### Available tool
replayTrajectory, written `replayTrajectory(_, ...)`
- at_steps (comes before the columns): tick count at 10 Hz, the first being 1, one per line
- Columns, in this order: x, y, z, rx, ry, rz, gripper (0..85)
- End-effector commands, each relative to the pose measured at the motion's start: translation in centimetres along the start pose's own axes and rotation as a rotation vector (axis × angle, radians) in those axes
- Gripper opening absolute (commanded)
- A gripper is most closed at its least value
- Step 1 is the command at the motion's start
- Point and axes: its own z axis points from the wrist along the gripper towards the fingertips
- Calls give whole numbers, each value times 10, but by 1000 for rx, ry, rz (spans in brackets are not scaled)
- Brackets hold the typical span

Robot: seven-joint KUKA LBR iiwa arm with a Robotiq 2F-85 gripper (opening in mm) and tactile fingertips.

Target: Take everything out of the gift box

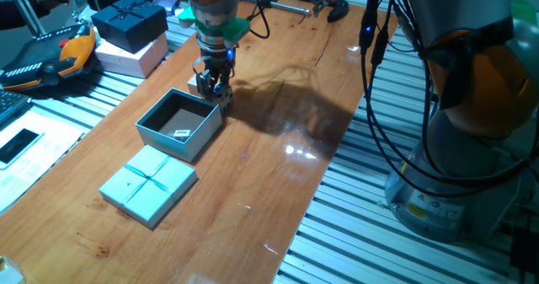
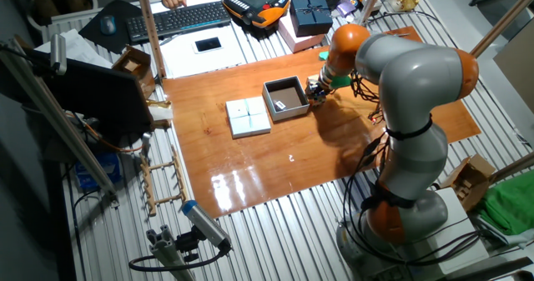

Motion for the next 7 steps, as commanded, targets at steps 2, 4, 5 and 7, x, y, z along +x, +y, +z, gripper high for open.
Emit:
replayTrajectory(2,-1,-2,-10,2,10,-8,680)
replayTrajectory(4,-2,0,-23,7,19,-12,700)
replayTrajectory(5,-4,2,-28,4,21,-16,700)
replayTrajectory(7,-11,8,-40,-4,21,-48,687)
